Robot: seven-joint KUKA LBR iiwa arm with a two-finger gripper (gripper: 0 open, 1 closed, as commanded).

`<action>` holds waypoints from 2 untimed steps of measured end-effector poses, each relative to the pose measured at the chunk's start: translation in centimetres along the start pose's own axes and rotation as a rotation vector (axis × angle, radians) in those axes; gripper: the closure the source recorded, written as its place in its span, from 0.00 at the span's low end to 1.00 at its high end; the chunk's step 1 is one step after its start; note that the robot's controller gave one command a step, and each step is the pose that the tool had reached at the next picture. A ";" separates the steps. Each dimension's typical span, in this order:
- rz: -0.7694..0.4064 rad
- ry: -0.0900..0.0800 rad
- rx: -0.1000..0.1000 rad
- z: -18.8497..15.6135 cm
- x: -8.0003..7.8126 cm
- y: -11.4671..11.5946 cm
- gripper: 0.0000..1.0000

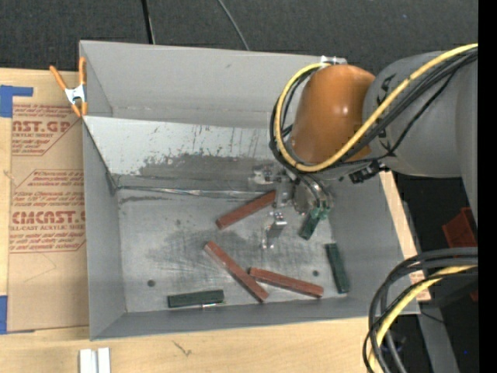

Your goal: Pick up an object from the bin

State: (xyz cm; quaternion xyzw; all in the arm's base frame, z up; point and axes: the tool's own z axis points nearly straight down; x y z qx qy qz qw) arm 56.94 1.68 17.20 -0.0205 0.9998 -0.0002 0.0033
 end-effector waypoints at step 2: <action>0.049 0.010 -0.001 10.1 -2.0 -1.9 0.00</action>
Offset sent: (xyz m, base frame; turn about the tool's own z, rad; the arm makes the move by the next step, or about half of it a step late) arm 0.0242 -0.0167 -0.1020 0.0523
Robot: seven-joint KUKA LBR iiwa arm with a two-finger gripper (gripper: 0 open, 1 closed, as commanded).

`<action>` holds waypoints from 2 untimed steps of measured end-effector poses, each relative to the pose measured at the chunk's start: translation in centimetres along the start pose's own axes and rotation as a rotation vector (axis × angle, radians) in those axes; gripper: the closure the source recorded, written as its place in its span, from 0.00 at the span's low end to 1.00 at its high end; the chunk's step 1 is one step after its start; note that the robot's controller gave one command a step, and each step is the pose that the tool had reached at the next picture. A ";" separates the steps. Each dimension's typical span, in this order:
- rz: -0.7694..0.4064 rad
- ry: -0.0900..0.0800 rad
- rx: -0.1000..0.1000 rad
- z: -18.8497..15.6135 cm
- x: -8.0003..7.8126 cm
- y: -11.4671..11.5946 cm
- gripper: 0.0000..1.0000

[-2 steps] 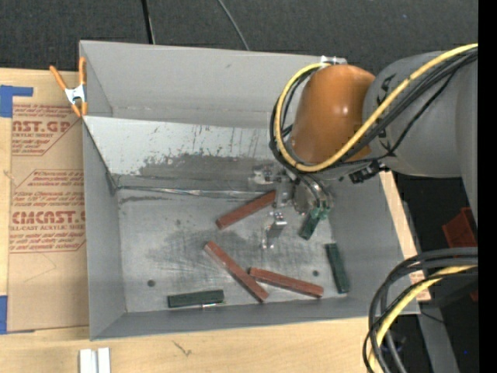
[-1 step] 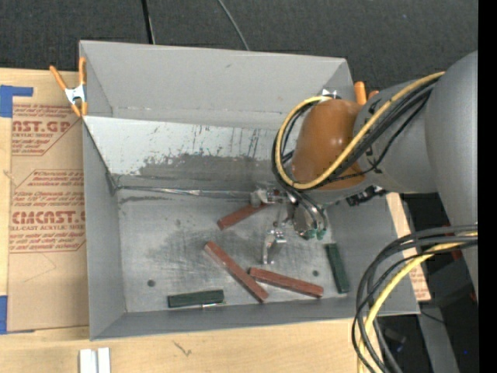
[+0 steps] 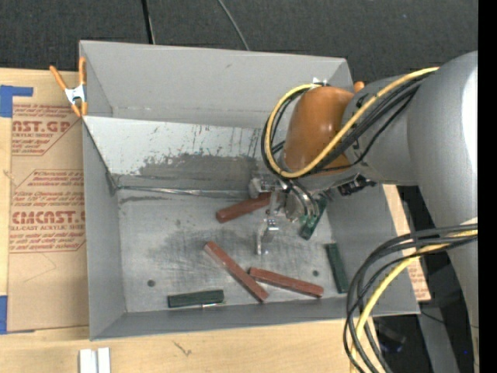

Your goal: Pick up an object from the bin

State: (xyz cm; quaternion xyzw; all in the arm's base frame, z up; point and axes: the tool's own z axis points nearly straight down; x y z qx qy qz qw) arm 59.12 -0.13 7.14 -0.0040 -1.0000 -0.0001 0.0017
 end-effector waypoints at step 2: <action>-0.115 -0.003 0.001 -0.2 0.2 2.6 1.00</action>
Offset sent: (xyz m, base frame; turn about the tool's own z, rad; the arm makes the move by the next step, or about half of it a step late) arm 0.0000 0.0000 0.0000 0.0000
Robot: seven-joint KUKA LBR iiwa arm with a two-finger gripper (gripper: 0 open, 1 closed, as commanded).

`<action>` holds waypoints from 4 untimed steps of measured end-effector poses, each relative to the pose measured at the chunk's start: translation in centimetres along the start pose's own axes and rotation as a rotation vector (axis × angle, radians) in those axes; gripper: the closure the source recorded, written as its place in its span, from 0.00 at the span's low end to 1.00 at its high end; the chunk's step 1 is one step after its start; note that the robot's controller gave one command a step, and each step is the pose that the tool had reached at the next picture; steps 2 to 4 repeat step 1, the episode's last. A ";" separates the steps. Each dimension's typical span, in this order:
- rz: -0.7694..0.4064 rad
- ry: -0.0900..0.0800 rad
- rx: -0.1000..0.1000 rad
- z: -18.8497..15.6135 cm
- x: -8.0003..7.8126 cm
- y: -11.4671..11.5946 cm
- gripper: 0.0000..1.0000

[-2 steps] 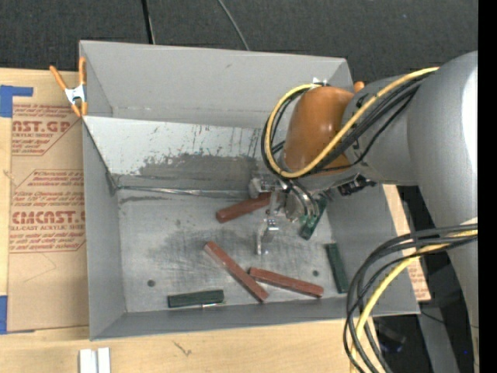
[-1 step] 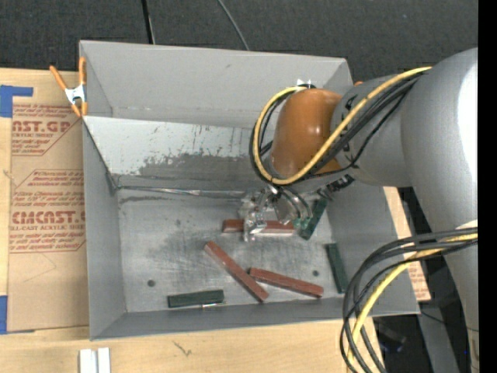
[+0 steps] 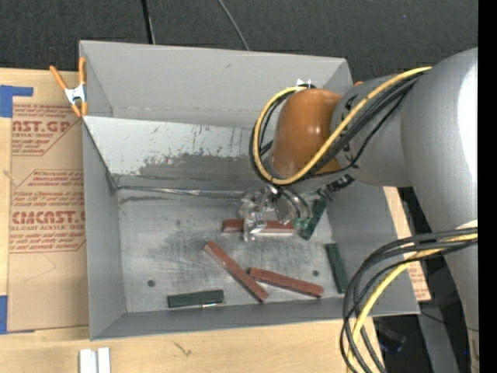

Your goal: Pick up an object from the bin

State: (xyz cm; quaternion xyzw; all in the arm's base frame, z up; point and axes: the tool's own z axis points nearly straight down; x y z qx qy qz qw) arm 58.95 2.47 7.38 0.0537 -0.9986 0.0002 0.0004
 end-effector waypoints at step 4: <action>-0.021 -0.006 0.000 -16.0 -0.3 0.2 1.00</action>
Offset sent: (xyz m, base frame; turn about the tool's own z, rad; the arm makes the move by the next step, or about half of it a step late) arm 0.0000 0.0000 0.0000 0.0000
